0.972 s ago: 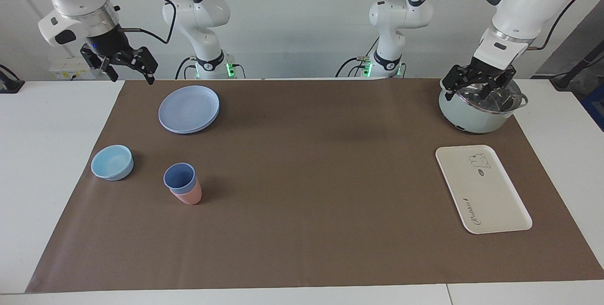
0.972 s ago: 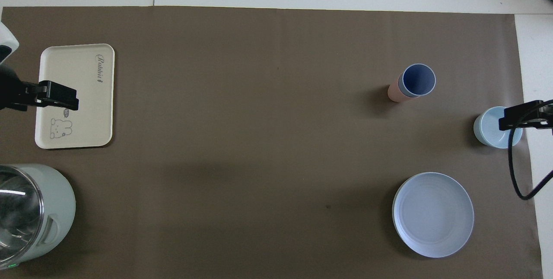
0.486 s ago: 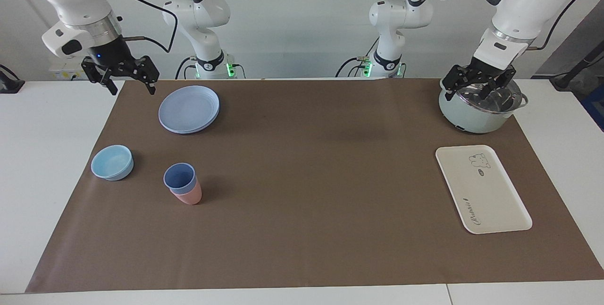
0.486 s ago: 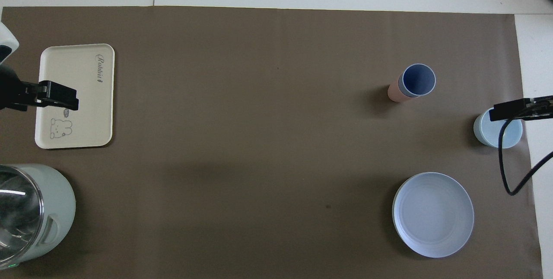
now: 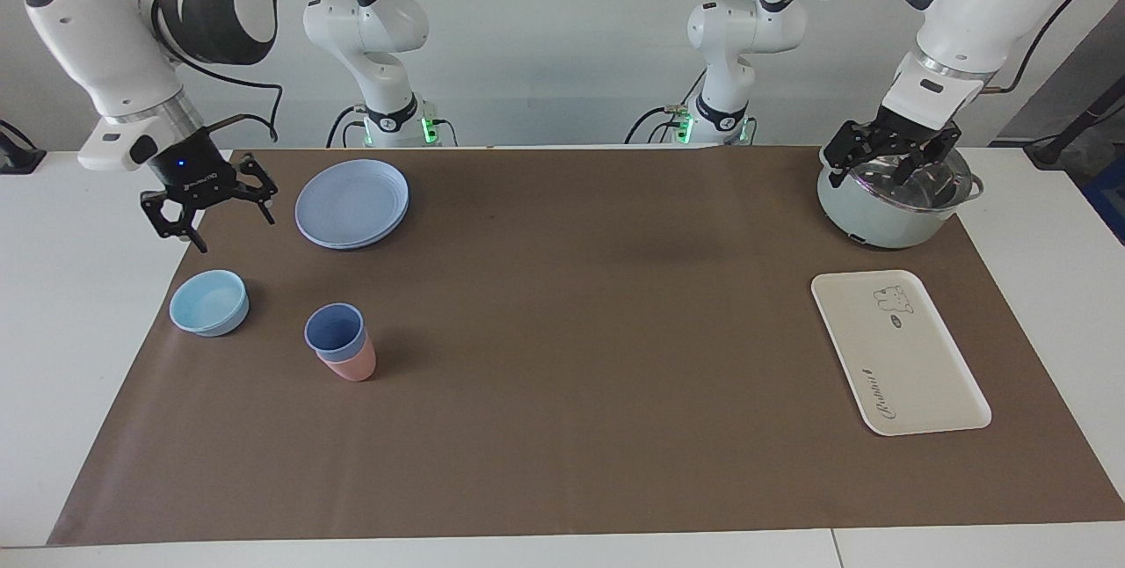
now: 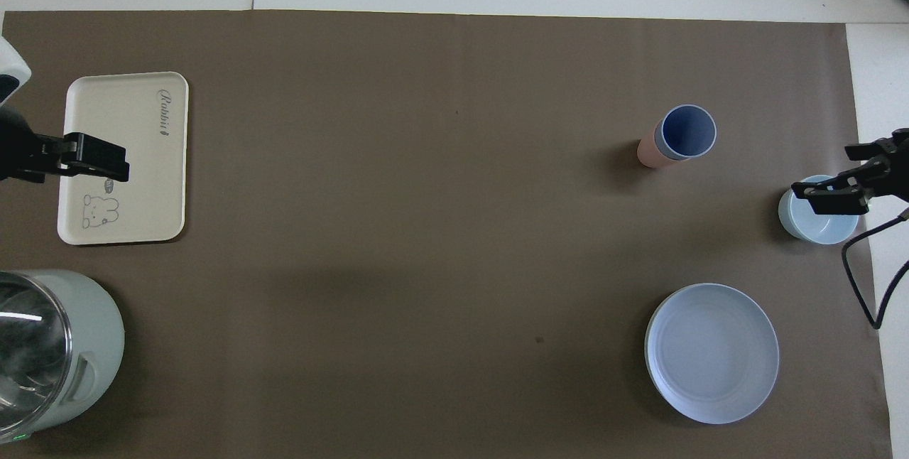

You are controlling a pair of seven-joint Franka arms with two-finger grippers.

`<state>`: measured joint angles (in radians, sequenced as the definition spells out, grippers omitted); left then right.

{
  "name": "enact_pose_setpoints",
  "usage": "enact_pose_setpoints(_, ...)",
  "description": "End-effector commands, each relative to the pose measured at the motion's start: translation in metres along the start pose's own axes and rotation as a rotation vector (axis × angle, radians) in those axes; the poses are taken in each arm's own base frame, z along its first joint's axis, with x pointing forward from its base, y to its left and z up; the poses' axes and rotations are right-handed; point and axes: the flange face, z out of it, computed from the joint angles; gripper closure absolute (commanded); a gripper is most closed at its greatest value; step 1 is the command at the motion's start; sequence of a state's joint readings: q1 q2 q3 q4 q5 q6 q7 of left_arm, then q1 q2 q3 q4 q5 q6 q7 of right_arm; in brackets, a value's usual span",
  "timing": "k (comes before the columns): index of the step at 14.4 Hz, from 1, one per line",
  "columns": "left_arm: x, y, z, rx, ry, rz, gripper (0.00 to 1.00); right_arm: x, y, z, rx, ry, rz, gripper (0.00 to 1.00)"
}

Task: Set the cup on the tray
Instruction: 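Raise the right gripper and start moving it toward the nested cups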

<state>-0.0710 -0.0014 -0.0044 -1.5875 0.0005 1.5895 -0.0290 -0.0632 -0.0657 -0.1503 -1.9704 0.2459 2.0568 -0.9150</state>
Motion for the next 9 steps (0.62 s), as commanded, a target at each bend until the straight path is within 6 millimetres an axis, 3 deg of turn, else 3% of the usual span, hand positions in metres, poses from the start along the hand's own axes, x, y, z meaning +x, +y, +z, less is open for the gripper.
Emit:
enact_pose_setpoints(1, -0.010, -0.001, -0.003, -0.014, -0.007, -0.005, 0.00, -0.021, 0.021, 0.035, 0.080, 0.089, -0.093, 0.00)
enact_pose_setpoints(5, -0.010, -0.001, -0.003, -0.014, -0.007, -0.005, 0.00, -0.044, 0.047, 0.089, 0.180, 0.250, -0.155, 0.00)
enact_pose_setpoints(7, -0.010, -0.001, -0.003, -0.014, -0.008, -0.005, 0.00, -0.054, 0.054, 0.120, 0.226, 0.349, -0.164, 0.00)
enact_pose_setpoints(9, -0.010, -0.001, -0.003, -0.014, -0.008, -0.005, 0.00, -0.060, 0.049, 0.134, 0.241, 0.395, -0.152, 0.00)
